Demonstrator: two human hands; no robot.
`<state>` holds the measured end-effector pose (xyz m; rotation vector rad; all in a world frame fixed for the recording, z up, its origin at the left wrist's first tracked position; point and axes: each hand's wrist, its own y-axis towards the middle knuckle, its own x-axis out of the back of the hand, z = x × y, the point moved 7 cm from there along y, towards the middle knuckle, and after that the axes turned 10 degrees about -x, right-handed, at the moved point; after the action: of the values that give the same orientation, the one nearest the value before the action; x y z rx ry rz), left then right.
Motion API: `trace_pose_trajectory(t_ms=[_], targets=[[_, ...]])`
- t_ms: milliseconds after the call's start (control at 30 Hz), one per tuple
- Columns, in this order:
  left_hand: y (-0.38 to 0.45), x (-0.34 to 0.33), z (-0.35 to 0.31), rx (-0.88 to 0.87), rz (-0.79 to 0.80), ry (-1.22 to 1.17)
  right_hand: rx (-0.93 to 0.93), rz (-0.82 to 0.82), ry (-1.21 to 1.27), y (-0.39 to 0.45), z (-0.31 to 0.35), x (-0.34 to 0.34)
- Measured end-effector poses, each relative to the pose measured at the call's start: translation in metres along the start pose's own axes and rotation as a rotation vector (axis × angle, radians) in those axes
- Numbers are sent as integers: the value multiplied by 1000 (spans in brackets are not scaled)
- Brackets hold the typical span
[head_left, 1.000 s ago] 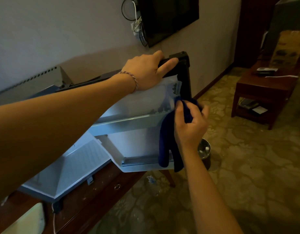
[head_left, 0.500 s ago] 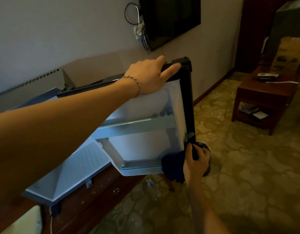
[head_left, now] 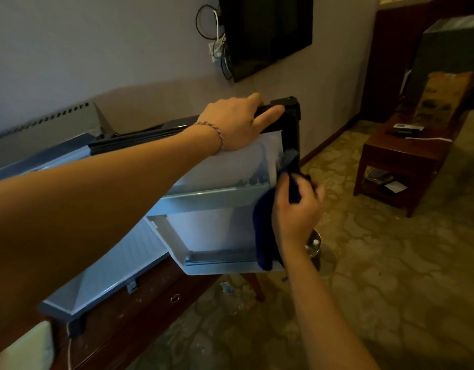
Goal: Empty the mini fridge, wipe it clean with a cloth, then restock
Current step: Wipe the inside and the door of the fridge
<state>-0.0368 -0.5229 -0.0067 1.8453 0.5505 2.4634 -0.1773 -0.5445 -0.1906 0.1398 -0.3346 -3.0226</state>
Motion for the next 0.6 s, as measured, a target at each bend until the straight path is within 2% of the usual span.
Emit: trace_pose_trajectory(t_ms=[100, 233, 400, 533, 600], targets=[[-1, 1, 0, 1, 0, -9, 104, -56, 42, 7, 34, -2], [-3, 0, -2, -6, 9, -21, 153, -58, 61, 1, 18, 2], [0, 0, 0, -12, 5, -17, -74, 17, -4, -19, -67, 8], [0, 0, 0, -21, -15, -14, -506, 132, -178, -48, -172, 24], [-2, 0, -1, -28, -19, -20, -581, 177, -207, -57, -192, 28]])
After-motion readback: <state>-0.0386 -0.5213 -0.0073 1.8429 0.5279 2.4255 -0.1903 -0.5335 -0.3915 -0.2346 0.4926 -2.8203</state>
